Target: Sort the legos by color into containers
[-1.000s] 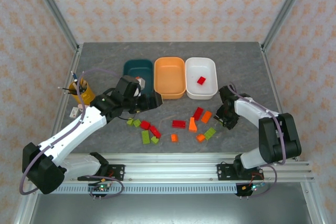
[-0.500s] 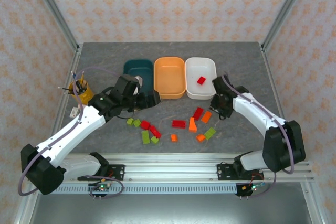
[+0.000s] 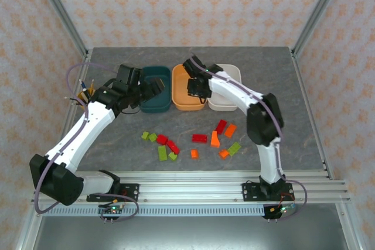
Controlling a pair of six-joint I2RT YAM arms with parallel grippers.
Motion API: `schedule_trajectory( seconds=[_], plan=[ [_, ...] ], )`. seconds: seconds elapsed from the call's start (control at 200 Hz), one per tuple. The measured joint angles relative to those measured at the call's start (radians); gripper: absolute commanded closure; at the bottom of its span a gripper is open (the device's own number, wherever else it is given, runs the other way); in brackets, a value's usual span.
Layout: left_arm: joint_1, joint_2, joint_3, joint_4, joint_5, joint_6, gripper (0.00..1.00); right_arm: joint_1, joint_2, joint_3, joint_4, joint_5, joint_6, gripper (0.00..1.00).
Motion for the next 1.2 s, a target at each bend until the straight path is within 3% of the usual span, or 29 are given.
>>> schedule_trajectory(
  seconds=[0.19, 0.305, 0.47, 0.686, 0.931, 1.201],
  plan=[
    [0.0, -0.003, 0.001, -0.019, 0.0, -0.002, 0.07, -0.009, 0.246, 0.258, -0.078, -0.003, -0.029, 0.64],
    [0.0, -0.032, -0.018, -0.029, -0.002, -0.003, 0.07, -0.021, 0.333, 0.35, -0.113, -0.011, -0.036, 0.56],
    [0.0, -0.08, -0.046, -0.06, -0.013, -0.003, 0.07, -0.032, 0.378, 0.416, -0.155, -0.027, -0.05, 0.36],
    [0.0, -0.108, -0.063, -0.109, -0.032, -0.003, 0.07, -0.032, 0.359, 0.436, -0.177, -0.031, -0.058, 0.34],
    [0.0, -0.127, -0.077, -0.181, -0.056, -0.003, 0.08, -0.03, 0.14, 0.398, -0.167, -0.015, -0.086, 0.35],
    [0.0, -0.182, -0.129, -0.245, -0.073, -0.003, 0.1, -0.012, -0.357, 0.047, -0.003, -0.015, -0.129, 0.36]
  ],
)
